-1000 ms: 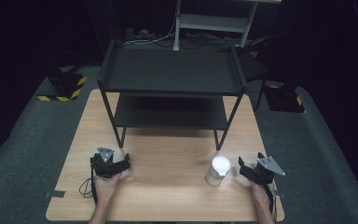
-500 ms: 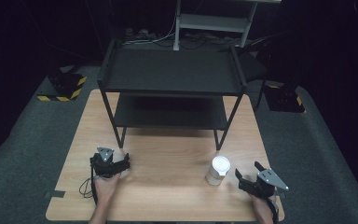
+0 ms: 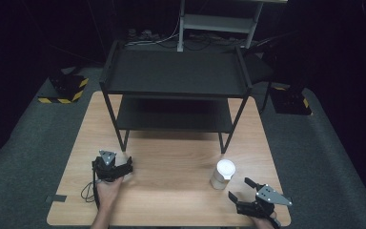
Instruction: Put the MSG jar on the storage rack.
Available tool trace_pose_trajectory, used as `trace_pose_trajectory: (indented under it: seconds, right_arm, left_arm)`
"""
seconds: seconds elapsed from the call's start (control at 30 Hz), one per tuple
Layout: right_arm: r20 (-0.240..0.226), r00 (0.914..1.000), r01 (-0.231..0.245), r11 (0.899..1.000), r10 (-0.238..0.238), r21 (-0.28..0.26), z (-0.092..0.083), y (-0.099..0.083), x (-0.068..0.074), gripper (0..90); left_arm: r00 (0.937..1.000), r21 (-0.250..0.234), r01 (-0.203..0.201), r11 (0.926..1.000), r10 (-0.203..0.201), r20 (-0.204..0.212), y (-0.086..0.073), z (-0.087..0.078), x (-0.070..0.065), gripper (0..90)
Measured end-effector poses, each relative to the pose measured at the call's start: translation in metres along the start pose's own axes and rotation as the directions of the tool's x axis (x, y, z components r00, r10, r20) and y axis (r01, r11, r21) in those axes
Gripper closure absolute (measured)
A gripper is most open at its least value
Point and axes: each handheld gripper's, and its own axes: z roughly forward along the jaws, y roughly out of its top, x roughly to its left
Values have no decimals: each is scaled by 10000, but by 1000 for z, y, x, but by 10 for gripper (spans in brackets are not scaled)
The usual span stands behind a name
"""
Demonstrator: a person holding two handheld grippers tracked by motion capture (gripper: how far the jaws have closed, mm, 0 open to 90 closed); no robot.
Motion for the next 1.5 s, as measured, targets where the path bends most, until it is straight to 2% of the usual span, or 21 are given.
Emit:
trace_pose_trajectory:
  seconds: [0.03, 0.13, 0.17, 0.3, 0.47, 0.63, 0.7, 0.83, 1.1, 1.27, 1.37, 1.4, 1.43, 1.5]
  right_arm:
    - [-181, 9998, 80, 10000, -79, 40, 8, 3, 1, 107]
    - [-215, 9998, 47, 10000, -46, 43, 15, 6, 3, 111]
    - [-257, 9996, -91, 10000, 91, -14, 25, 8, 4, 111]
    - [-144, 9996, -226, 9995, 229, 239, 45, 14, 11, 112]
    - [-20, 9995, -311, 9992, 312, 234, 59, 17, 16, 153]
    - [90, 9999, -149, 9997, 147, 208, 64, 20, 21, 238]
    - [303, 9995, -24, 9998, 19, 177, 64, 20, 25, 287]
    - [384, 9986, 348, 9993, -351, 105, 64, 19, 27, 300]
    - [332, 9974, 634, 9976, -643, 296, 65, 26, 28, 303]
    - [121, 9959, 888, 9954, -893, 353, 69, 36, 28, 304]
    - [-208, 9922, 1233, 9923, -1231, 86, 74, 56, 28, 304]
    - [-208, 9922, 1233, 9923, -1231, 86, 74, 56, 28, 304]
    - [-417, 9898, 1357, 9907, -1361, -109, 78, 71, 27, 303]
    - [-610, 9878, 1414, 9893, -1433, -353, 82, 89, 26, 304]
  left_arm:
    - [10000, -5, 8, 10000, -8, 1, 0, 0, 0, 35]
    - [10000, -10, 14, 10000, -14, -2, 0, 0, 0, 35]
    - [10000, -24, 28, 10000, -28, 6, 0, 0, 0, 35]
    - [10000, -63, -4, 10000, 4, -15, -1, 0, 1, 35]
    - [10000, -84, 25, 10000, -24, 17, -1, 0, 1, 36]
    - [10000, -119, 67, 9999, -67, 43, -1, 0, 2, 35]
    - [10000, -119, 70, 9999, -69, 52, -1, 0, 2, 35]
    - [10000, -118, 71, 9999, -70, 54, -1, 0, 2, 36]
    - [10000, -131, 80, 9999, -79, 46, -1, 0, 2, 36]
    - [9999, -139, 88, 9999, -87, 52, -1, 0, 2, 36]
    - [9999, -147, 98, 9998, -97, 63, -2, 0, 3, 36]
    - [9999, -147, 98, 9998, -97, 63, -2, 0, 3, 36]
    - [9999, -156, 108, 9998, -107, 70, -2, 0, 3, 36]
    - [9999, -161, 115, 9998, -113, 76, -2, 0, 3, 36]
